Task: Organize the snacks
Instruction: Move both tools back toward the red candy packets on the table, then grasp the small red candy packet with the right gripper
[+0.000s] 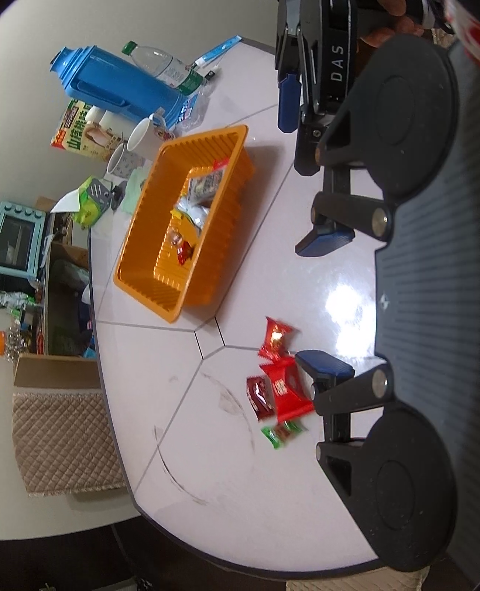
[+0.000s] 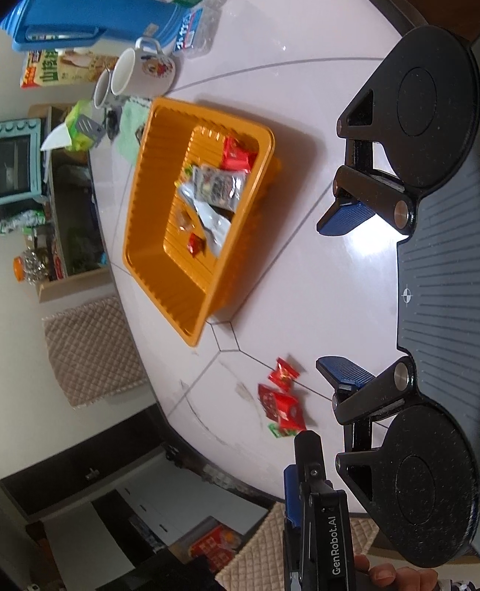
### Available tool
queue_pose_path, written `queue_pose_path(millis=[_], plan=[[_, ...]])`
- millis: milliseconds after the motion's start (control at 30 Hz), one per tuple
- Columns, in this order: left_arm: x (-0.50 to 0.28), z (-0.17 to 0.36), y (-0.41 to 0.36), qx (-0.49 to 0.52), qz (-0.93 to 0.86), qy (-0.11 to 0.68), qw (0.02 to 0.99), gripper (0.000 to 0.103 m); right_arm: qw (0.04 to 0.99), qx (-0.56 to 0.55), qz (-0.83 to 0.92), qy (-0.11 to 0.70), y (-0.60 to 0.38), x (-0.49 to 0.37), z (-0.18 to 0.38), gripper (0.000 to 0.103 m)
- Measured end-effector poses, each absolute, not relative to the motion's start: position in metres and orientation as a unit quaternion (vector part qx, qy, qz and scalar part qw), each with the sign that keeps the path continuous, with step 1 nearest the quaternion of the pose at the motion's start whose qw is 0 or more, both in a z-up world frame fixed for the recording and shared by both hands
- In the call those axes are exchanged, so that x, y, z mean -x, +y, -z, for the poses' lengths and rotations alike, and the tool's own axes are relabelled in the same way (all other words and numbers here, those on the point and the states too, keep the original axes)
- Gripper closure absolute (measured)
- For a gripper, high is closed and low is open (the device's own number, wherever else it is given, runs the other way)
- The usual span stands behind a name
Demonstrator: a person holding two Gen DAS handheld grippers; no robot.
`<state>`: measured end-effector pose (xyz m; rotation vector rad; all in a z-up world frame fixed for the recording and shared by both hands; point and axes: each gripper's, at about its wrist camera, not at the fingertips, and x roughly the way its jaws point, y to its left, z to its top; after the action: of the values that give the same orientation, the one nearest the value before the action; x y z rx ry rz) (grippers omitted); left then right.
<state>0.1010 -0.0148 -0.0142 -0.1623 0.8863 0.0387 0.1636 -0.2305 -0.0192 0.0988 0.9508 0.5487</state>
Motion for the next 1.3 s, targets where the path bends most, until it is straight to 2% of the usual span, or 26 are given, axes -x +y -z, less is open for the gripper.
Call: queue_pose_path(millis=[633, 1133, 1300], plan=[[-0.088, 0.036, 0.029, 0.089, -0.071, 0.431, 0.895, 0.051, 0.828, -0.004, -0.318, 0.461, -0.172, -0.169, 0.046, 0.031], [-0.125, 0.065, 0.055, 0.052, -0.064, 0.444, 0.892, 0.051, 0.825, 0.037, -0.348, 0.444, -0.133, -0.197, 0.072, 0.032], [-0.135, 0.072, 0.059, 0.050, -0.057, 0.451, 0.889, 0.051, 0.819, 0.049, -0.370, 0.436, -0.117, -0.207, 0.080, 0.043]])
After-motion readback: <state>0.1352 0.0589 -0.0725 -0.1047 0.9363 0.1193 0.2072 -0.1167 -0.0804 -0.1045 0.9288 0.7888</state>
